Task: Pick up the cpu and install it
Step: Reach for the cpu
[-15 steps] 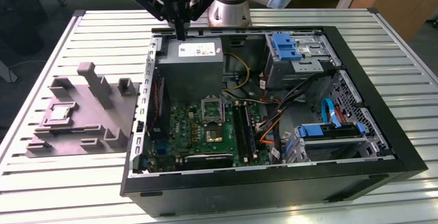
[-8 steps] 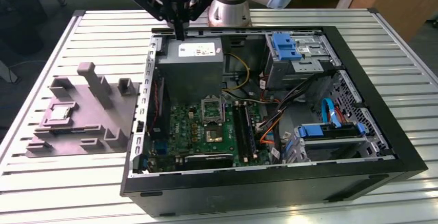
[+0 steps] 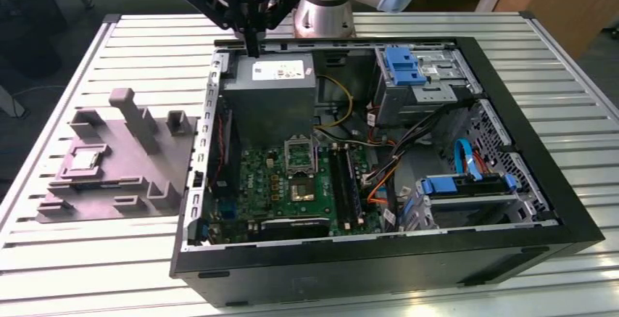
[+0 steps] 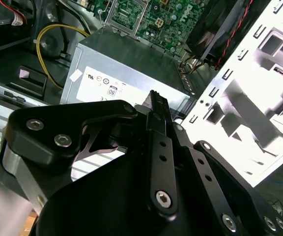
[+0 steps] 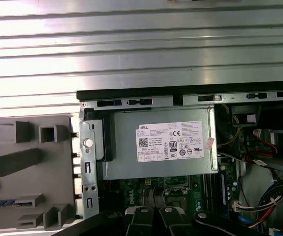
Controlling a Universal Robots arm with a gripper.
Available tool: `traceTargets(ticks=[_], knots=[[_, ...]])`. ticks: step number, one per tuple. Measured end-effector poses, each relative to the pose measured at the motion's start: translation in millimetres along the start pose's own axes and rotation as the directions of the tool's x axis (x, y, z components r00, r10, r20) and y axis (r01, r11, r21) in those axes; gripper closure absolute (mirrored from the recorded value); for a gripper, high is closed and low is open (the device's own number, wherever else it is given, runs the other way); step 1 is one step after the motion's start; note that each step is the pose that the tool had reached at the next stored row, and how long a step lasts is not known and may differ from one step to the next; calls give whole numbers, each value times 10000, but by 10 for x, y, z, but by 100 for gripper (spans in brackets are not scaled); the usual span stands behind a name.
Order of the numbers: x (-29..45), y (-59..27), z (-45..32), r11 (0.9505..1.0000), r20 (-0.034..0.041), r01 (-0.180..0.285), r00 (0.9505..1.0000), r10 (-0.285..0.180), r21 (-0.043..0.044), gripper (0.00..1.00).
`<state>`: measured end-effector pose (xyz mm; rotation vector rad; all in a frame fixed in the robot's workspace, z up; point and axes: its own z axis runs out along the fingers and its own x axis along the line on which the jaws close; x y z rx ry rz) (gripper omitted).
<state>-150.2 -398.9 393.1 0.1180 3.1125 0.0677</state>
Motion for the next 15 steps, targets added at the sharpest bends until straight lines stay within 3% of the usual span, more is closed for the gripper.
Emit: traceTargets(ticks=[15], knots=[[51, -4, -1, 10000, 0, 0, 10000, 0, 1, 89]])
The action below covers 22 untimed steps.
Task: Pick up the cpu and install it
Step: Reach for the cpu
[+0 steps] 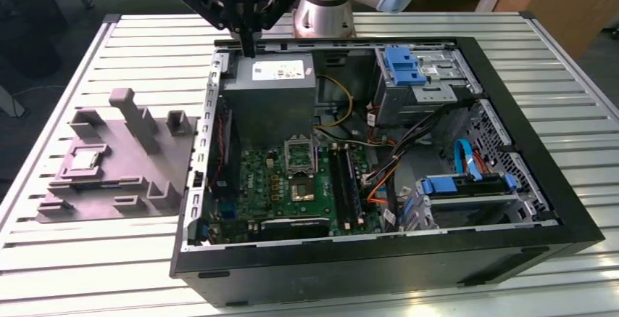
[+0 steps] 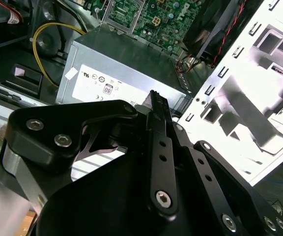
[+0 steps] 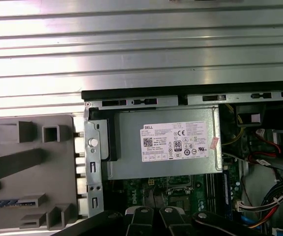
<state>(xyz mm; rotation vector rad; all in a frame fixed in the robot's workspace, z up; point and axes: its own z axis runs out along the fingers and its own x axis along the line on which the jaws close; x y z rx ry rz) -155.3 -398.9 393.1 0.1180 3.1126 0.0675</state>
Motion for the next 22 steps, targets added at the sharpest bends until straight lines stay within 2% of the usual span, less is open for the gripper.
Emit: traceTargets(ticks=[1, 3, 22], knots=[[1, 0, 0, 10000, 0, 0, 10000, 0, 0, 89], [48, -4, 0, 10000, 1, 0, 10000, 0, -1, 89], [114, -9, 1, 10000, 1, -1, 10000, 1, -1, 89]])
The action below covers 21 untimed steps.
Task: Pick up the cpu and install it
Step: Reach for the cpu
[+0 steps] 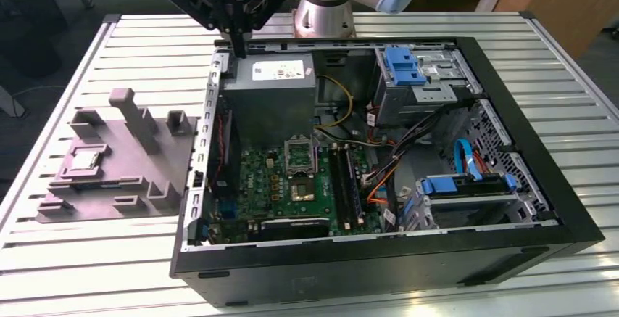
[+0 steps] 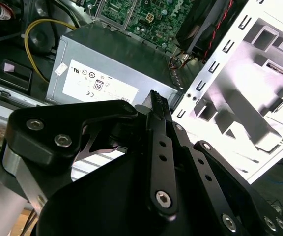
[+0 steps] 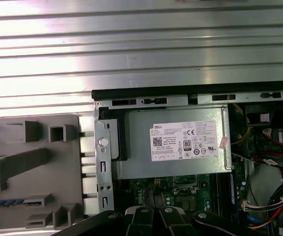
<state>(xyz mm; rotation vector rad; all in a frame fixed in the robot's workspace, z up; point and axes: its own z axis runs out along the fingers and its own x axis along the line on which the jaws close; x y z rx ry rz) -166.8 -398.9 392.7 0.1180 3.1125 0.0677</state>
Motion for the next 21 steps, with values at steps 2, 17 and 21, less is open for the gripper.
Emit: traceTargets(ticks=[2, 17, 21], knots=[[8, 0, 1, 10000, 0, 0, 10000, 0, 0, 89], [47, -4, 2, 10000, 0, 1, 10000, -1, 1, 89], [56, -4, 2, 10000, 0, 1, 10000, -1, 1, 89]])
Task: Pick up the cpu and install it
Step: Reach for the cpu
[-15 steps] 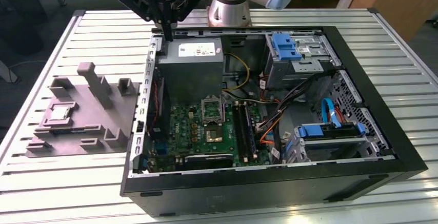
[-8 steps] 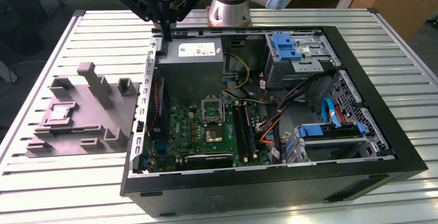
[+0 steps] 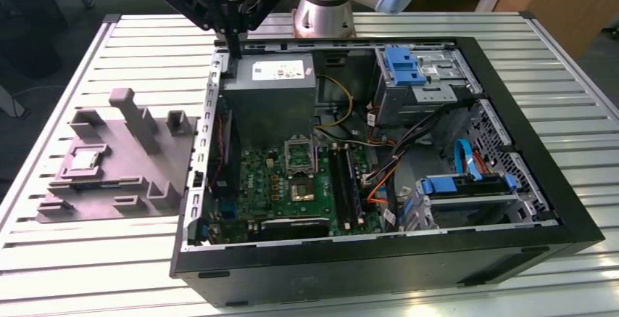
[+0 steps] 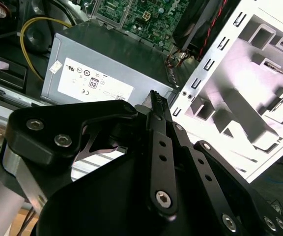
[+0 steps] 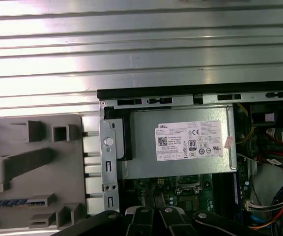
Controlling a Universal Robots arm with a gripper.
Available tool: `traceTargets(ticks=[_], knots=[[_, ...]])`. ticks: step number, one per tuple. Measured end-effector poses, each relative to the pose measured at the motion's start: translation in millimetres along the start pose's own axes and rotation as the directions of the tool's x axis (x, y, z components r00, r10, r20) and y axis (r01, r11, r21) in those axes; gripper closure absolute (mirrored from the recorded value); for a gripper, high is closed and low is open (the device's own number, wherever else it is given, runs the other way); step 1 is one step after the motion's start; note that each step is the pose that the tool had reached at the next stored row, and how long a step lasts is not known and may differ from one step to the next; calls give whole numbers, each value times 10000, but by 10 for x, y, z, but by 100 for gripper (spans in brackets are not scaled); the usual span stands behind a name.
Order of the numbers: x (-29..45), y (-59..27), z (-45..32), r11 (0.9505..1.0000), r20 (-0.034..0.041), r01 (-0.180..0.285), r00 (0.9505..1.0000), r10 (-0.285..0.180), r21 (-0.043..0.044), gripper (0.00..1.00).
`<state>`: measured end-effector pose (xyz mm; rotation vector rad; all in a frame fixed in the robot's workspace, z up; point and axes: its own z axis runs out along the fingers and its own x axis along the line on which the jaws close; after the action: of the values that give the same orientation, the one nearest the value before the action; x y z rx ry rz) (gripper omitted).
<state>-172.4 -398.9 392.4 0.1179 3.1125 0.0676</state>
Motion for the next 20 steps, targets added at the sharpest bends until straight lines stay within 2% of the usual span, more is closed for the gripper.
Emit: traceTargets(ticks=[20], knots=[[75, -6, 1, 10000, 0, 0, 10000, 0, -1, 89]])
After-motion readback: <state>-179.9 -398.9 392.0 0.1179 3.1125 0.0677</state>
